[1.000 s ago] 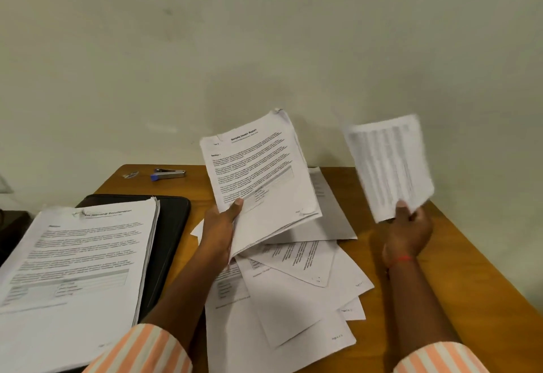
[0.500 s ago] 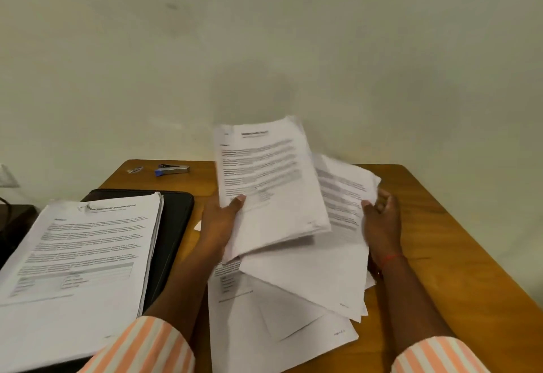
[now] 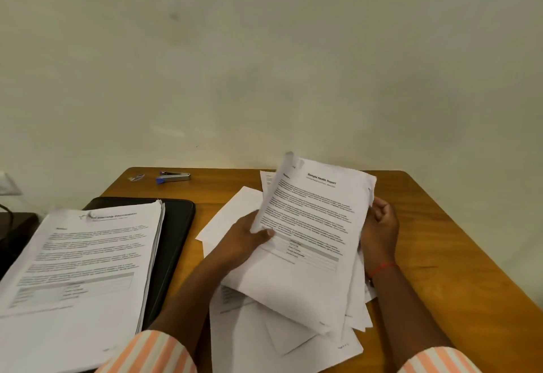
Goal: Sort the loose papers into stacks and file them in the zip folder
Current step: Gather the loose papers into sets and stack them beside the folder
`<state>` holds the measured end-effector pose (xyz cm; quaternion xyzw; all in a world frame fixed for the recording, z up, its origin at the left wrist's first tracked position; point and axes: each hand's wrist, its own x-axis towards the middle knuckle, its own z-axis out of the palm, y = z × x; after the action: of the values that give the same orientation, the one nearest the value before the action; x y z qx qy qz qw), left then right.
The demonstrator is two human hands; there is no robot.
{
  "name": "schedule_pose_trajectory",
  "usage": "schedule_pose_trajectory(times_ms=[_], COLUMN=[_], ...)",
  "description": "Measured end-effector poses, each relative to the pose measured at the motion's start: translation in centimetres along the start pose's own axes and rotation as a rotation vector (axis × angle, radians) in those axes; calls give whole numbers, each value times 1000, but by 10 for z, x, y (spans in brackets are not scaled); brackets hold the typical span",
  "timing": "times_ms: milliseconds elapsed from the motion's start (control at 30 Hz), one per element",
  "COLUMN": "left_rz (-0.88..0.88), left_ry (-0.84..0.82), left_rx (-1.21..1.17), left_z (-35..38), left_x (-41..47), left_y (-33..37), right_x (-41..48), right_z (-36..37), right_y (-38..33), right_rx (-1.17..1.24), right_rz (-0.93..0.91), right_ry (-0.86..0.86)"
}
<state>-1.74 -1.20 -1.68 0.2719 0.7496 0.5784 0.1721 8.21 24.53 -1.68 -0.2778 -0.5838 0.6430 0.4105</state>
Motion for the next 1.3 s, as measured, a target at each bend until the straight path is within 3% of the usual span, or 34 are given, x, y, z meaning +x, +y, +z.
schedule_pose_trajectory(times_ms=[333, 567, 700, 900, 967, 1067, 1133, 1300], left_rz=[-4, -22, -11, 77, 122, 225, 302, 394], left_ry=[-154, -129, -85, 138, 271, 441, 509, 630], left_rx=[-31, -49, -88, -103, -162, -223, -243, -314], left_z=[4, 2, 2, -1, 1, 4, 4, 1], left_x=[-3, -1, -2, -2, -2, -7, -10, -16], left_y=[5, 3, 4, 4, 7, 17, 24, 39], right_x=[8, 7, 4, -13, -22, -41, -56, -73], right_z=[-8, -8, -7, 4, 9, 16, 23, 36], right_y=[-3, -5, -8, -6, -13, -25, -33, -37], right_rx=[49, 75, 143, 337, 271, 85, 0, -44], right_rz=[-25, -11, 85, 303, 229, -26, -143, -223], right_ry=[156, 119, -1, -282, -385, -534, -538, -480])
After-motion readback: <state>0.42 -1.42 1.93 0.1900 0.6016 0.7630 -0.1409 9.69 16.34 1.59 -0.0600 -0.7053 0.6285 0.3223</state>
